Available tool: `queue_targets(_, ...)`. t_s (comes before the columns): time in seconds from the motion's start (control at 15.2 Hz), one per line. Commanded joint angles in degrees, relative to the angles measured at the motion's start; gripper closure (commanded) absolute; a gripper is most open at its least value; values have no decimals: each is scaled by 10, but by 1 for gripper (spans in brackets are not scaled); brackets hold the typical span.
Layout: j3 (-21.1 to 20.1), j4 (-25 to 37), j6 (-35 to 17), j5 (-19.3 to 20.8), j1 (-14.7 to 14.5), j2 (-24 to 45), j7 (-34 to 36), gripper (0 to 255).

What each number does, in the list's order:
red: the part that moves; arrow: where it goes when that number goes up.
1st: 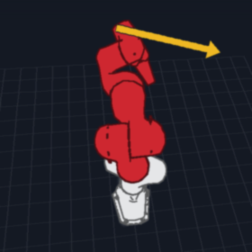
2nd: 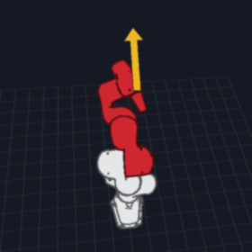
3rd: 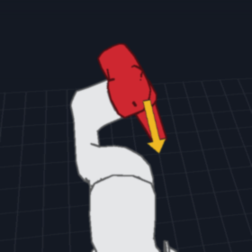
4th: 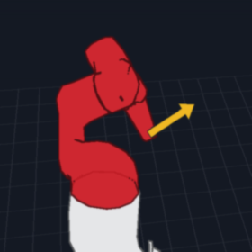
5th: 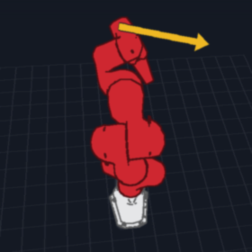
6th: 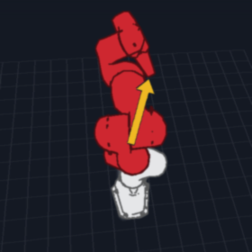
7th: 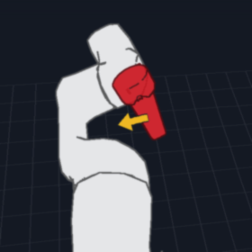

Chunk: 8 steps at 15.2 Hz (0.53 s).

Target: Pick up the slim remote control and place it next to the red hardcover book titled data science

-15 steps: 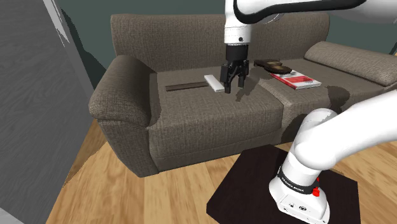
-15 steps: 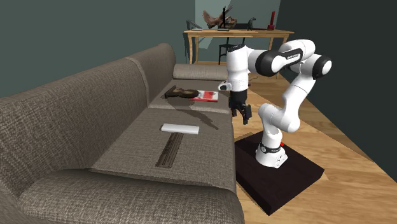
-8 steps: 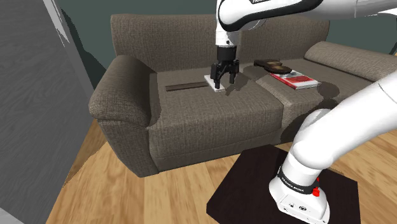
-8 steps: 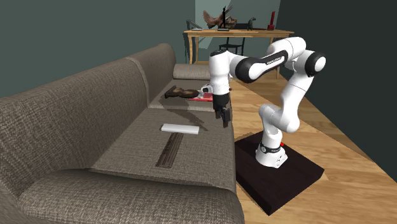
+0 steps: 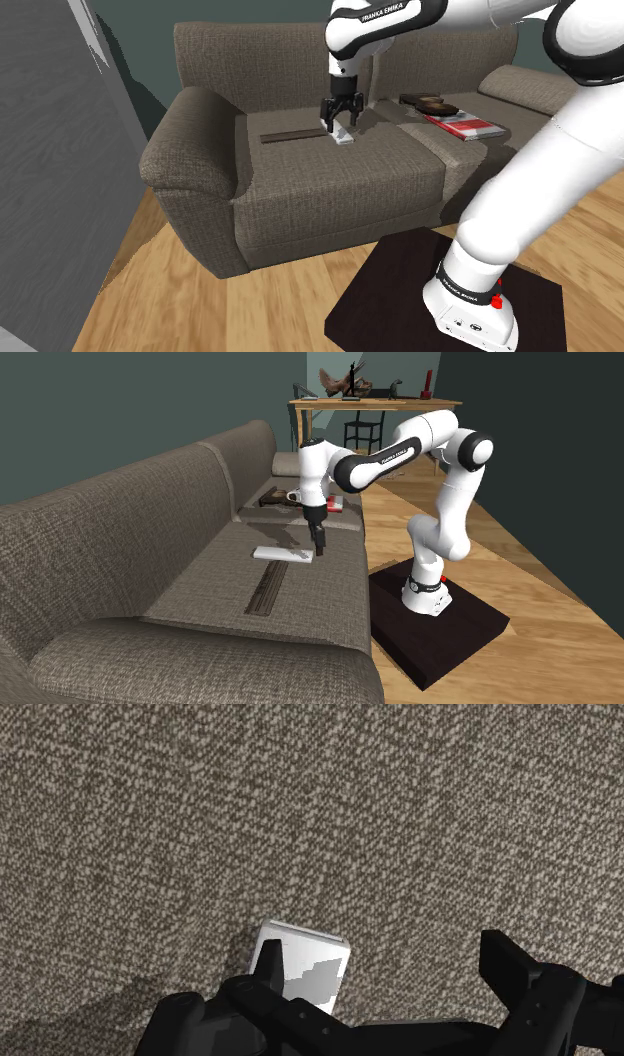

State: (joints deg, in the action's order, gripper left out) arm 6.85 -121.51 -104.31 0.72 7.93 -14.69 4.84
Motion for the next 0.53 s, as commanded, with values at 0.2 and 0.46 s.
queue_targets(0.2,20,77,-28,5,17,87,1,0)
queue_targets(0.46,36,145,-44,2,32,157,2,0)
